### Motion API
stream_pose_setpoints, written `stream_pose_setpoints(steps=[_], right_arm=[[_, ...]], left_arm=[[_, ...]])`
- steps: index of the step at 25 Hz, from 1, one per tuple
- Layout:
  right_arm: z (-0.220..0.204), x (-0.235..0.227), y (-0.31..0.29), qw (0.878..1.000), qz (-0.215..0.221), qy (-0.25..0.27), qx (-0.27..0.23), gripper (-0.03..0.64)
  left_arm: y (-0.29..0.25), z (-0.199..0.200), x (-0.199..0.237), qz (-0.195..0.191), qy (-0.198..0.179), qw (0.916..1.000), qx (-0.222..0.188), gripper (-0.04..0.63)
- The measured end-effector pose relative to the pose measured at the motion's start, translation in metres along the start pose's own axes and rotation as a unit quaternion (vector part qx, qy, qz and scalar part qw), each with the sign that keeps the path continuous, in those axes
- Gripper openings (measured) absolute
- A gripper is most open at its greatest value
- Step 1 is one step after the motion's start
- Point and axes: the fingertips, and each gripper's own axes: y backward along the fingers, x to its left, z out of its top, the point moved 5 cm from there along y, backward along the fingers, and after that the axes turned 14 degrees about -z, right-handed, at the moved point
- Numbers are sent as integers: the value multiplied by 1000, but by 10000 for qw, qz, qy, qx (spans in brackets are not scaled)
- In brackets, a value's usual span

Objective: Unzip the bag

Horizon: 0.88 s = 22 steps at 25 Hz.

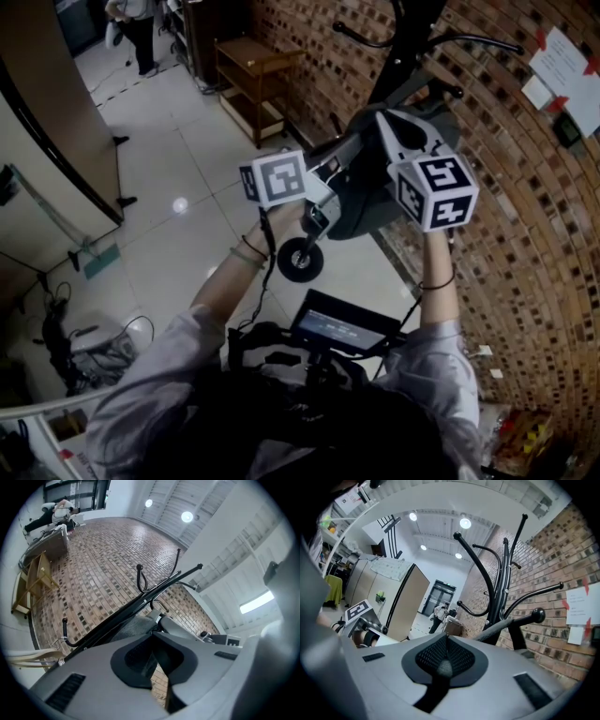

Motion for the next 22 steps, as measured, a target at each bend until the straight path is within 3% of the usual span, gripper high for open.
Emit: stream_pose_setpoints(steps=[22], right_arm=[[4,-33,12,9979,-169,-595,-173,11]], left_arm=[[19,-7,1,25,85,9999,-66,11]])
